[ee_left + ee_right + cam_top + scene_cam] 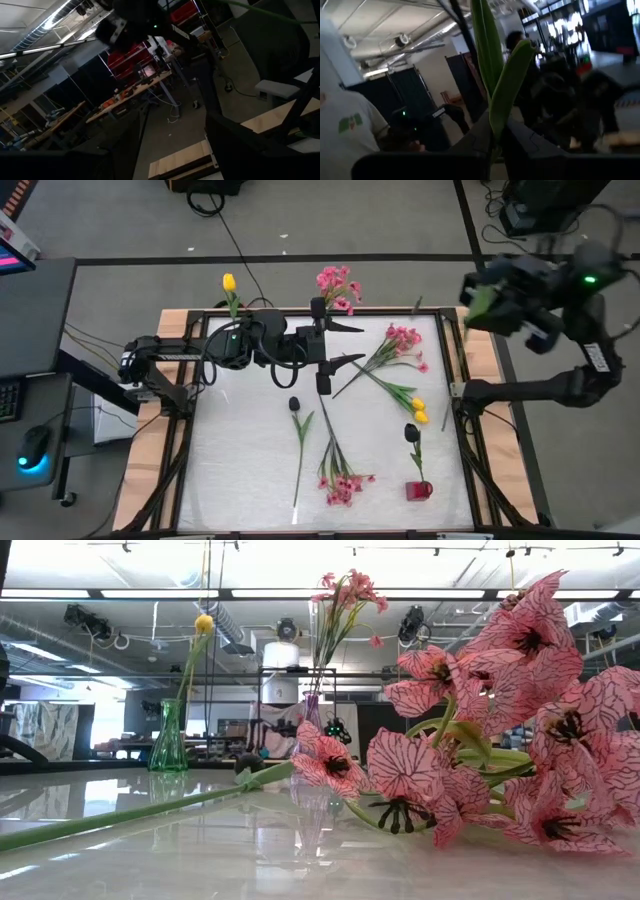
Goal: Sort flowers into vase by color
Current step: Put the left black flower into the red vase
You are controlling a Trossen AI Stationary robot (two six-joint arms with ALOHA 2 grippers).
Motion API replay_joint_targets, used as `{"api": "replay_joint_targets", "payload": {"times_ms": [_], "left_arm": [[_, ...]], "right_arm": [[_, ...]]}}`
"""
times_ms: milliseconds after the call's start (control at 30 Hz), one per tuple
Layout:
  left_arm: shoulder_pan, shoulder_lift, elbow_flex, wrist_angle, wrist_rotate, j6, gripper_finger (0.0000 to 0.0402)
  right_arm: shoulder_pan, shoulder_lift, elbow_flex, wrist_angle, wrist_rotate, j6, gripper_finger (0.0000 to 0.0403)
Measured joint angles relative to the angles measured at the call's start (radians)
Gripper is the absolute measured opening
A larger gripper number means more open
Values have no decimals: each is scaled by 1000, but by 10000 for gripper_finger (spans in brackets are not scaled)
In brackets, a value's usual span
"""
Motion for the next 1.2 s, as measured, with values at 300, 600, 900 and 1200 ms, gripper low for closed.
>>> {"api": "replay_joint_targets", "payload": {"times_ms": [300,600,900,1200], "left_arm": [[0,0,0,0,0,0,233],[0,1,0,0,0,0,233],[0,1,0,0,0,0,233],[0,1,0,0,0,0,233]], "right_arm": [[0,-129,1,-24,6,-239,42],[0,-177,0,-227,-16,-265,42],[0,-198,0,-261,9,-269,42],[0,-198,0,-350,7,-321,42]]}}
